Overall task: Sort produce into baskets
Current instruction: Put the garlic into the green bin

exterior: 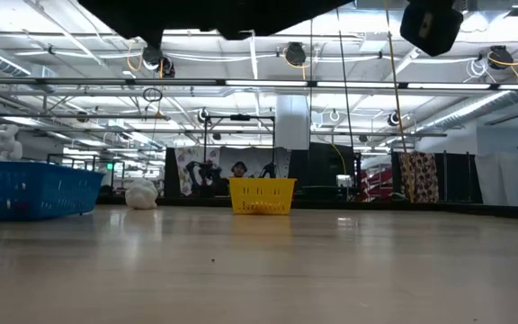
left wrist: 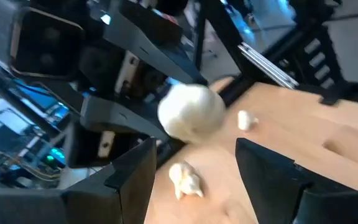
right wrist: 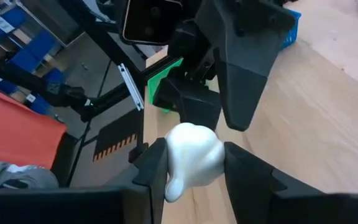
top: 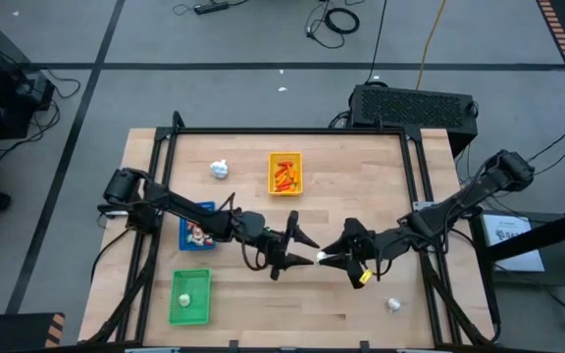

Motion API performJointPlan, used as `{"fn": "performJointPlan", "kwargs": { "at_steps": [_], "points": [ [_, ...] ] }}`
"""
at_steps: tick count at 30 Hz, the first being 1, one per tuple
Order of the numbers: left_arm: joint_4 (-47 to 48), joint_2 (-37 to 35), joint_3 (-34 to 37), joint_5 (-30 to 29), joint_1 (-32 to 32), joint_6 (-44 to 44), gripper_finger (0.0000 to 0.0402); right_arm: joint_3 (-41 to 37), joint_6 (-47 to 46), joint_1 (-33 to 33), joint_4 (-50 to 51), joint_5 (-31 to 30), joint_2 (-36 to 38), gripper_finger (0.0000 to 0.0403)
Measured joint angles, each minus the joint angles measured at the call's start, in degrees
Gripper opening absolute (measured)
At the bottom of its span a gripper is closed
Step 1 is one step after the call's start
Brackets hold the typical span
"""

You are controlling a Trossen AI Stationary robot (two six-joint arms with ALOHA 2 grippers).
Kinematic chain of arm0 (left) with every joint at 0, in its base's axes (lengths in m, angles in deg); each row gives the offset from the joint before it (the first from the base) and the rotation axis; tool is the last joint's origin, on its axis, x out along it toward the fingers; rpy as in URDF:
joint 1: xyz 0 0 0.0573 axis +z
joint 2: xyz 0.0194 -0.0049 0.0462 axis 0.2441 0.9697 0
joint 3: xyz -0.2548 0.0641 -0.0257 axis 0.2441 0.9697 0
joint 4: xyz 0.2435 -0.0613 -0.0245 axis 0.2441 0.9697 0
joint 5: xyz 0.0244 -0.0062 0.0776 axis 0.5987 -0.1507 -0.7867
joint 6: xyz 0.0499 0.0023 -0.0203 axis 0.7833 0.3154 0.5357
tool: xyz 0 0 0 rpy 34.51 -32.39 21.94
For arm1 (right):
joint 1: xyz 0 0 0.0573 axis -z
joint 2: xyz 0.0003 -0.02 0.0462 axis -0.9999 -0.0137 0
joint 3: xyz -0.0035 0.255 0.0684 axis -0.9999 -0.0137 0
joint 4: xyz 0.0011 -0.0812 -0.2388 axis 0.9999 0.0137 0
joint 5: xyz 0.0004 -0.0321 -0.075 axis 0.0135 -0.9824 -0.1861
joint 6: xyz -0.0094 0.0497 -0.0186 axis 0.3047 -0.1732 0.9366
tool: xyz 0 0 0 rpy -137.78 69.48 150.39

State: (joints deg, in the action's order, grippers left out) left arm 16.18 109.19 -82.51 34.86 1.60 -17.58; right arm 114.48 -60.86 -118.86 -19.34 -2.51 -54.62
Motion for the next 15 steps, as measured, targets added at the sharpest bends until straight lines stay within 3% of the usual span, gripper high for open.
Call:
{"fn": "performJointPlan", "kwargs": {
  "at_steps": [15],
  "points": [
    [-4.0, 1.2, 0.0, -0.9, -0.1, -0.3, 0.0228, 0.0, 0.4, 3.4, 0.0, 1.0, 0.0, 0.0126]
  ]
}}
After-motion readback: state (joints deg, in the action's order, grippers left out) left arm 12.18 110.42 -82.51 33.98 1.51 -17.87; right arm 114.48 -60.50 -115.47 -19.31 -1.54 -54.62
